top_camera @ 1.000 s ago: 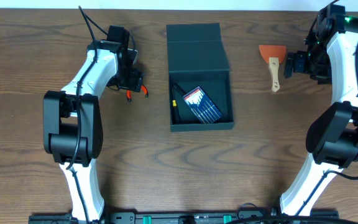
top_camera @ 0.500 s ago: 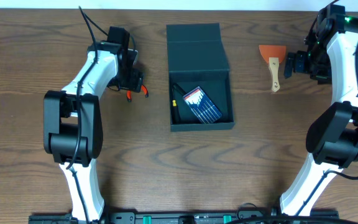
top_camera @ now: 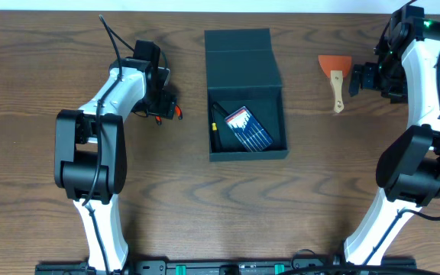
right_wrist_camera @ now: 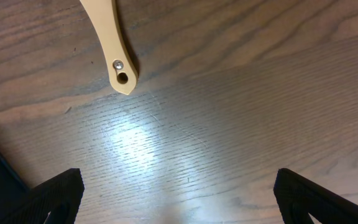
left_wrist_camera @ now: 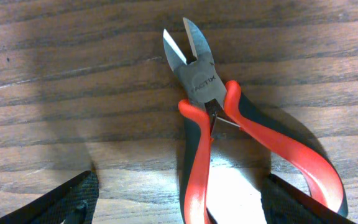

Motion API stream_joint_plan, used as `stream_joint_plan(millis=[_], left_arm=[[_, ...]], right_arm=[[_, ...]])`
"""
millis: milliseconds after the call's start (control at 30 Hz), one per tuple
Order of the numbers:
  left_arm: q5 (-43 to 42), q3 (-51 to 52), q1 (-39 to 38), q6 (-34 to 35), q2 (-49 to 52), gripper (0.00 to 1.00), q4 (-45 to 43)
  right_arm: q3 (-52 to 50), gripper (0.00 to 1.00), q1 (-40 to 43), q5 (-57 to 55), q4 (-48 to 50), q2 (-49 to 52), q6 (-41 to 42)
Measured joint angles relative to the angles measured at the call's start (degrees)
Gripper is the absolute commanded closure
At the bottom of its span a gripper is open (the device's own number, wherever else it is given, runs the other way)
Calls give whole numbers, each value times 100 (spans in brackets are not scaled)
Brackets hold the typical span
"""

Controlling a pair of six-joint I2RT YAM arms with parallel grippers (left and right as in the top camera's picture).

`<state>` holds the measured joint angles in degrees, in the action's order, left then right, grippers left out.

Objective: Pack container
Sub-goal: 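Lower the left gripper and grasp the pliers at the joint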

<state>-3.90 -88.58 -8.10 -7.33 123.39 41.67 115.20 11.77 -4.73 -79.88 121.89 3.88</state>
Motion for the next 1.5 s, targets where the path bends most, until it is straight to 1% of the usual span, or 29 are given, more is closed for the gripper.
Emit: stream_joint_plan(millis=[433,700,767,800,833,867,900,933,1167,1200,1267,1300,1333,1500], left_arm=[[7,0,0,-2,4,18,-149],[-17,-46,0,11,70,18,-39],[-17,-61,0,33,81,26,-24],[-15,-66,0,52,81,34,-17],[-13,-66,0,76,81,46,-17],[-11,-66,0,74,81,55,-15],[-7,-68,0,92,81,59,-13],[4,-68,0,103,83,62,-11],[4,-72,0,109,85,62,-11],[4,-72,0,109,85,63,-11],[4,-72,0,122,85,86,-9],[2,-72,0,144,85,92,2],[44,-72,0,125,85,94,11],[-4,-81,0,131,85,94,22]], right_arm=[[0,1,0,0,0,0,0],[0,1,0,0,0,0,0],[0,1,0,0,0,0,0],[0,1,0,0,0,0,0],[0,1,0,0,0,0,0],[0,1,0,0,0,0,-2],[0,1,0,0,0,0,0],[0,1,0,0,0,0,0],[0,1,0,0,0,0,0],[0,1,0,0,0,0,0],[0,1,0,0,0,0,0],[0,1,0,0,0,0,0],[0,1,0,0,0,0,0],[0,1,0,0,0,0,0]])
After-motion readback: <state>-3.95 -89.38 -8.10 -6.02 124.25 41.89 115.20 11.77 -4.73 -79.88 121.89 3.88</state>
